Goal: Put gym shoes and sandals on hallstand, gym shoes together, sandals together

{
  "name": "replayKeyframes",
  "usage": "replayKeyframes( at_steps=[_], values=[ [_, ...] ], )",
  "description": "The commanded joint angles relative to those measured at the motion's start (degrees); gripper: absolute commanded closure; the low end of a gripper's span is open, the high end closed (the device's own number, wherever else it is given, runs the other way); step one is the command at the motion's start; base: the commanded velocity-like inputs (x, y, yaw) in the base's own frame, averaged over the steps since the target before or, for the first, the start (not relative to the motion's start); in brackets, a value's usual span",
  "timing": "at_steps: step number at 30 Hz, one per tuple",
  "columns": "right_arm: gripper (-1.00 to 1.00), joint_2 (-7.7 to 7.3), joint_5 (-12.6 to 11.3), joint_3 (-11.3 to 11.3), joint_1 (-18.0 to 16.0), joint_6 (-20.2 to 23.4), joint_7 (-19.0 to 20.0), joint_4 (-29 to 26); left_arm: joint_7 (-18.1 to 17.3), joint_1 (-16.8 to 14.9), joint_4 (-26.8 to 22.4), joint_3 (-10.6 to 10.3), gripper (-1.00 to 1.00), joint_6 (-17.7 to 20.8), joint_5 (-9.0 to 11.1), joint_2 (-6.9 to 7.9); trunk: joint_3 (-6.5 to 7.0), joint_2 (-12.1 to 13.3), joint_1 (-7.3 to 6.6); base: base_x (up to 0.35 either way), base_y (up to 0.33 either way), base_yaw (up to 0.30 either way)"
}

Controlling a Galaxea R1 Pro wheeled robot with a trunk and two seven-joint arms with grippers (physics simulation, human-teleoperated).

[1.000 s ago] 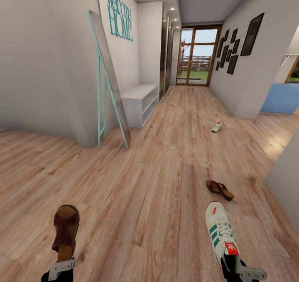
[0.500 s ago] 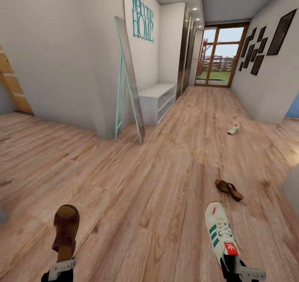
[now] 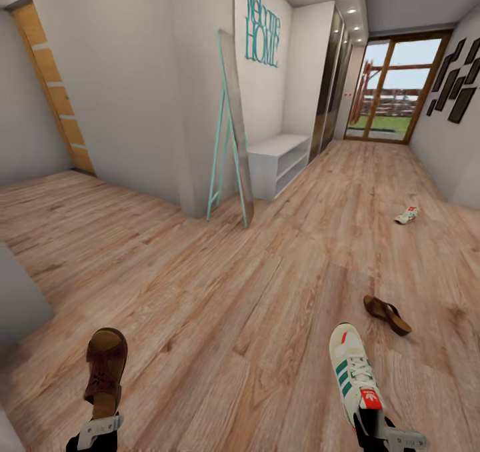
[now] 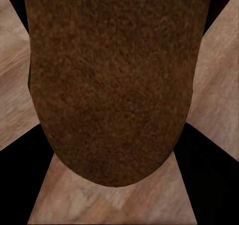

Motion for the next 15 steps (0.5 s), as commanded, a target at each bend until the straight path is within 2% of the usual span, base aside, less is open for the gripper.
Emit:
replayKeyframes(
  at_steps=[1, 10, 15],
  values=[
    [1.0, 0.0, -0.52, -0.06, -0.03, -0.15, 0.45, 0.02, -0.44, -0.07, 0.07, 0.4, 1.0, -0.17, -0.25, -0.05, -0.05, -0.02, -0.01, -0.007, -0.011, 0.277],
    [1.0, 0.0, -0.52, -0.06, -0.03, -0.15, 0.45, 0.02, -0.22, -0.07, 0.36, 0.5, 1.0, -0.17, -0.17, -0.05, -0.05, -0.02, -0.01, -0.001, -0.002, 0.277],
    [1.0, 0.0, -0.52, -0.06, 0.0, -0.15, 0.47, 0.02, 0.81, -0.07, 1.78, 2.91, 1.0, -0.17, 1.16, -0.01, -0.05, -0.02, -0.01, 0.0, 0.0, 0.277]
  ],
)
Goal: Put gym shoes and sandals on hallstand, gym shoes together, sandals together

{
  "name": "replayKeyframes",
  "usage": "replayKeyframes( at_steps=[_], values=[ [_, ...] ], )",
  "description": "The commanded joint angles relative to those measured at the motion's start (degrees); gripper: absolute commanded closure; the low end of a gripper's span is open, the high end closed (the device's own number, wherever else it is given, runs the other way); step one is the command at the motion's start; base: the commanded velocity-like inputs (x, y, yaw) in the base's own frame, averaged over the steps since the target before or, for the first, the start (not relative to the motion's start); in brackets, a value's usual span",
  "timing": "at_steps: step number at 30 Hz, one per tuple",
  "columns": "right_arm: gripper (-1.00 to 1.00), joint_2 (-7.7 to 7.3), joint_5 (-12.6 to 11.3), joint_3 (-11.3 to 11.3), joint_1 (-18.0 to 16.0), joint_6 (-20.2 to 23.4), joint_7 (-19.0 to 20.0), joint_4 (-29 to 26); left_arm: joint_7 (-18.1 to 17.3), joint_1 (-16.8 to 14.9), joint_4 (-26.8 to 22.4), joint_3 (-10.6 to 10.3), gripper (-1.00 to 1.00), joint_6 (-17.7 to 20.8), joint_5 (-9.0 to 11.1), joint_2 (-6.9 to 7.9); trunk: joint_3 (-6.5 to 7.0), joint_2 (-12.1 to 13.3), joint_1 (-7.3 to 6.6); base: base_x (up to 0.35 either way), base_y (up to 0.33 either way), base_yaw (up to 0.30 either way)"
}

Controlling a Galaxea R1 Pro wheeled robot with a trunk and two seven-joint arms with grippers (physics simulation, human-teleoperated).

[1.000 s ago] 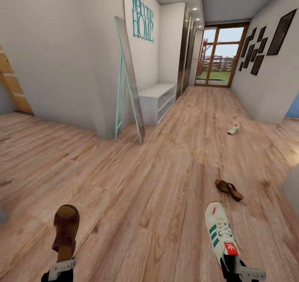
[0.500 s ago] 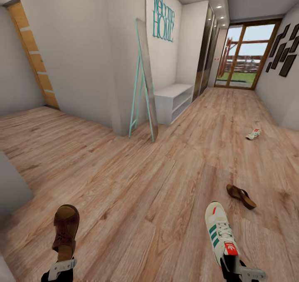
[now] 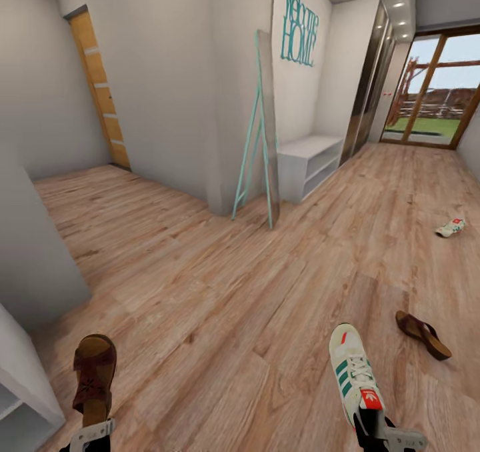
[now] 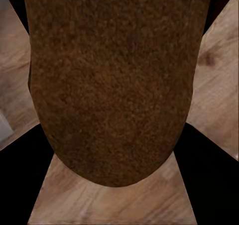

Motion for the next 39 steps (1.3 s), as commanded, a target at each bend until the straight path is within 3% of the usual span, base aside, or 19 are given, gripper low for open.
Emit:
replayKeyframes(
  at_steps=[1, 16, 30, 39],
  values=[
    [1.0, 0.0, -0.53, -0.07, -0.03, -0.15, 0.44, 0.01, -0.47, -0.07, 0.43, 0.72, 1.0, -0.17, -0.08, -0.03, -0.05, -0.02, -0.01, 0.0, 0.0, 0.276],
    [1.0, 0.0, -0.53, 0.0, -0.04, -0.15, 0.51, 0.1, -0.47, -0.07, 1.55, 0.87, 1.0, -0.22, -0.38, -0.09, -0.05, -0.02, -0.01, -0.012, 0.0, 0.276],
    [1.0, 0.16, -0.53, 0.02, -0.04, -0.15, 0.52, 0.1, -0.48, -0.07, 1.56, 0.71, 1.0, -0.24, -0.56, -0.1, -0.05, -0.02, -0.01, -0.255, -0.107, 0.277],
    [1.0, 0.17, -0.53, 0.01, -0.03, -0.15, 0.52, 0.1, -0.47, -0.07, 1.56, 0.76, 1.0, -0.24, -0.51, -0.1, -0.05, -0.02, -0.01, -0.055, -0.037, 0.277]
  ],
)
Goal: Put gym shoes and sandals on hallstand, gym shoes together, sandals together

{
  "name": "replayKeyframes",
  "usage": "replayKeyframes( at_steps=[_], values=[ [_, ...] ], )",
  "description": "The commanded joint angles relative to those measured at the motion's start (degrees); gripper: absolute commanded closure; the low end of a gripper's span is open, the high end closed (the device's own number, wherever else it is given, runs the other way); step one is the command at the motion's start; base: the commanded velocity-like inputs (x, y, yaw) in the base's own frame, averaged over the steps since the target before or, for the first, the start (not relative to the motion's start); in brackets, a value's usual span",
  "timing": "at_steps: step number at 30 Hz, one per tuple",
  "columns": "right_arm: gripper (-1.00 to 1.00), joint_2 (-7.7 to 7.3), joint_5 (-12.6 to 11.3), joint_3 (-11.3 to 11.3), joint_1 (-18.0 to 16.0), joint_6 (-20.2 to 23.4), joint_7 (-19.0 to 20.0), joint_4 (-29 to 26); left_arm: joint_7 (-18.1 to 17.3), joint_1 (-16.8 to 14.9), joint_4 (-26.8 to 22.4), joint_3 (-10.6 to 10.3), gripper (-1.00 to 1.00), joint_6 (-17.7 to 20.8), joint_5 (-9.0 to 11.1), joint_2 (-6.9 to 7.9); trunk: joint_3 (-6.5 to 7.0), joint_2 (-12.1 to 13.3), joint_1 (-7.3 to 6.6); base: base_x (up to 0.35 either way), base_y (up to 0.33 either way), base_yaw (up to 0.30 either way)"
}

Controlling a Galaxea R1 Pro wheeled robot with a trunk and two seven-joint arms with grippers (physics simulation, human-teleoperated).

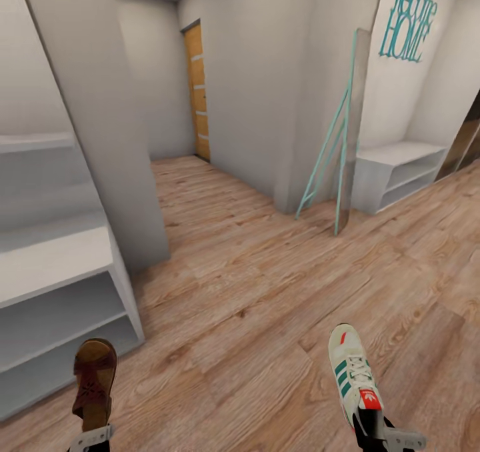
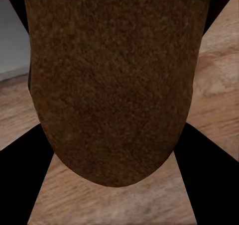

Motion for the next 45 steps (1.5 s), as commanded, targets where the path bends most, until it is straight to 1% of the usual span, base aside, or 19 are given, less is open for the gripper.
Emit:
replayKeyframes(
  at_steps=[1, 17, 19, 22, 25, 45],
  values=[
    [1.0, 0.0, -0.53, -0.06, -0.02, -0.15, 0.46, 0.02, -0.56, -0.07, 0.05, 0.48, 1.0, -0.15, -0.16, -0.06, -0.05, -0.02, -0.01, -0.006, -0.004, 0.277],
    [1.0, 0.0, -0.53, -0.06, -0.01, -0.15, 0.46, 0.02, -0.51, -0.07, 0.05, 0.67, 1.0, -0.17, 0.33, -0.05, -0.05, -0.02, -0.01, -0.001, -0.001, 0.277],
    [1.0, 0.0, -0.53, -0.06, 0.0, -0.15, 0.46, 0.02, -0.49, -0.07, 0.08, 0.68, 1.0, -0.99, 0.35, -0.05, -0.05, -0.02, -0.01, 0.0, 0.0, 0.277],
    [1.0, 0.0, -0.53, -0.06, -0.01, -0.15, 0.46, 0.02, -0.52, -0.07, 0.34, 0.68, 1.0, -3.28, 0.36, -0.05, -0.05, -0.02, -0.01, 0.0, 0.0, 0.277],
    [1.0, 0.0, -0.53, -0.06, -0.04, -0.15, 0.46, 0.02, -0.53, -0.07, 1.08, 0.68, 1.0, -4.19, 0.33, -0.05, -0.05, -0.02, -0.01, 0.0, 0.0, 0.277],
    [1.0, 0.0, -0.53, -0.08, 0.0, -0.15, 0.46, -0.07, -0.48, -0.07, 1.81, 0.68, 1.0, -4.8, 0.36, 0.01, -0.05, -0.02, -0.01, -0.013, 0.011, 0.277]
  ],
)
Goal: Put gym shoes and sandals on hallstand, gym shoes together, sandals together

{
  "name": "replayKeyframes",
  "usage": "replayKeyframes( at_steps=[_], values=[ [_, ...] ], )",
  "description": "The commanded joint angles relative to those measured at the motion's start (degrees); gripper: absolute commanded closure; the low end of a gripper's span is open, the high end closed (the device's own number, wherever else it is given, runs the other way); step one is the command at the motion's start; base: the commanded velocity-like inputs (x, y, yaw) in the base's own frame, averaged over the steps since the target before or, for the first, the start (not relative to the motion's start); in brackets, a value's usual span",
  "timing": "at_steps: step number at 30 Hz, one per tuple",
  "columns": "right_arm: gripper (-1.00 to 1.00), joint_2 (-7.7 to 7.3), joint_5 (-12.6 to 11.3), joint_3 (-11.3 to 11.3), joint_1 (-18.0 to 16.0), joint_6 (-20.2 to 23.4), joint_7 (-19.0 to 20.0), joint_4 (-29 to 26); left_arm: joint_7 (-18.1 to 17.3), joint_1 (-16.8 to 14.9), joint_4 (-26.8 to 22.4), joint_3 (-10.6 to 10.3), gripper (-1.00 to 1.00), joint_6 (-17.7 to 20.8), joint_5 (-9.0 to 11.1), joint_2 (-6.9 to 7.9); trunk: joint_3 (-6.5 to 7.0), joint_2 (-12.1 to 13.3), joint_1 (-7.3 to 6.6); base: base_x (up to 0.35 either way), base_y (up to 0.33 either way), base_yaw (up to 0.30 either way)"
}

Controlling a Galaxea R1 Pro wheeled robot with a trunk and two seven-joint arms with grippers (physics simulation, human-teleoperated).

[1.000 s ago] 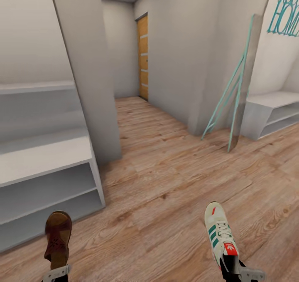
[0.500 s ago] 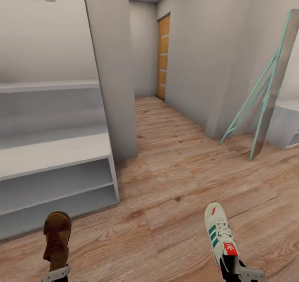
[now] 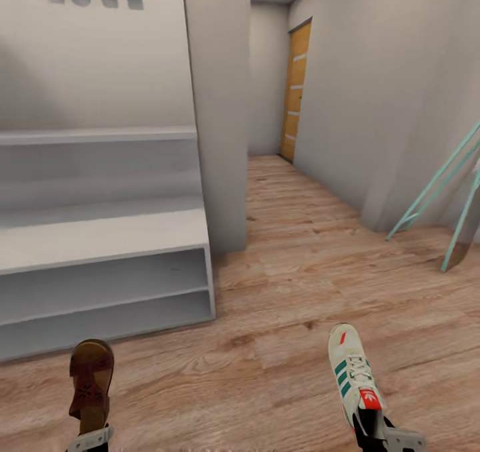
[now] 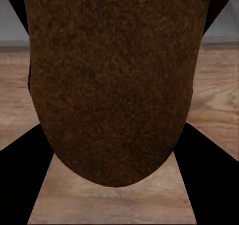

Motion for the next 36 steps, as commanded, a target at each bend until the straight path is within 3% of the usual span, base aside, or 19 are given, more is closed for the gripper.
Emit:
replayKeyframes(
  at_steps=[1, 11, 36],
  values=[
    [1.0, 0.0, -0.51, -0.08, -0.01, -0.15, 0.46, 0.0, -0.56, -0.07, 0.06, 0.47, 1.0, -0.15, -0.09, -0.05, -0.05, -0.02, -0.03, -0.15, 0.135, 0.277],
    [1.0, 0.0, -0.51, -0.12, -0.04, -0.15, 0.46, -0.03, -0.56, -0.07, 0.05, 0.56, 1.0, -0.15, -0.02, -0.03, -0.05, -0.02, -0.03, -0.186, 0.226, 0.239],
    [1.0, -0.09, -0.47, -0.16, -0.02, -0.15, 0.45, -0.21, -0.56, -0.07, 0.04, 0.56, 1.0, -0.15, -0.01, 0.06, -0.05, -0.02, -0.03, -0.047, 0.297, 0.009]
  ],
)
